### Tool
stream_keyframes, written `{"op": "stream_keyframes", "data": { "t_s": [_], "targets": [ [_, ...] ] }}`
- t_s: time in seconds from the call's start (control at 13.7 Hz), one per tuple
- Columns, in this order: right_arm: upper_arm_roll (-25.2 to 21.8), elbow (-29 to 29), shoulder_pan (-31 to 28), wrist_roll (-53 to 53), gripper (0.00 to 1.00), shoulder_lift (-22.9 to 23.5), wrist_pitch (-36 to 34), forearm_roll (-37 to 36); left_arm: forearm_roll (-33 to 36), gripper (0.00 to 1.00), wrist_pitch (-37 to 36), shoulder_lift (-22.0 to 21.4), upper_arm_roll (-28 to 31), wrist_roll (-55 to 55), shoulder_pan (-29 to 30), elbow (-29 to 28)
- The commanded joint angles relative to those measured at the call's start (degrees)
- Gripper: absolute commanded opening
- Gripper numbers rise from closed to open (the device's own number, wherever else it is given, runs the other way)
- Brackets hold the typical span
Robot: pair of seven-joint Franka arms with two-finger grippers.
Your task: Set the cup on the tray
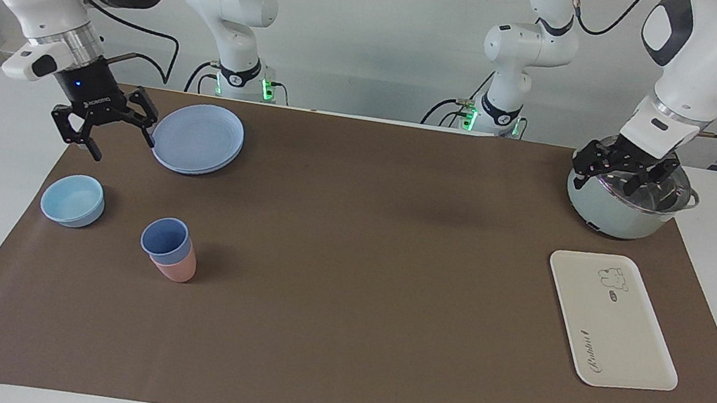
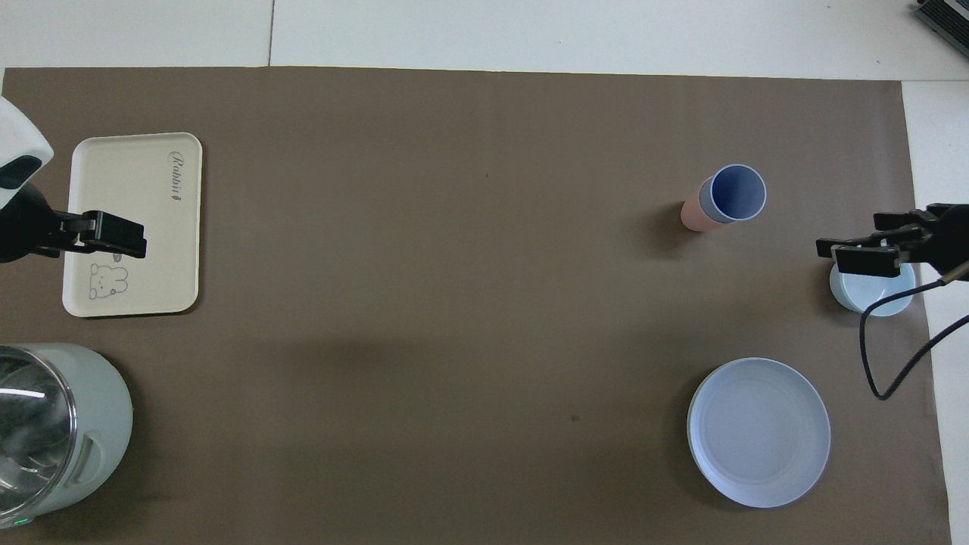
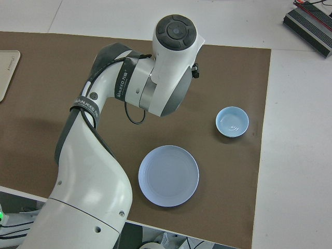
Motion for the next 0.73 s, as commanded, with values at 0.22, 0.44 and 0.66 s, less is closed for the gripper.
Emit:
{"op": "stream_keyframes", "data": {
  "t_s": [0.22, 0.44, 0.66],
  "targets": [
    [0.3, -7.8, -4.7, -38.9, 1.0, 5.2, 8.5, 31.0, 0.5, 1.0, 2.5, -3.0, -0.2, -0.6, 0.6, -4.6],
    [0.4, -7.9, -5.4, -52.2, 1.0, 9.8, 8.5, 43.0, 0.5, 1.0, 3.1, -3.5, -0.1, -0.6, 0.6, -5.2],
    [0.4, -7.9, -4.8, -66.7, 1.0, 15.4, 8.7, 58.0, 0.4, 1.0, 3.1, -3.5, -0.1, -0.6, 0.6, -5.4]
  ]
}}
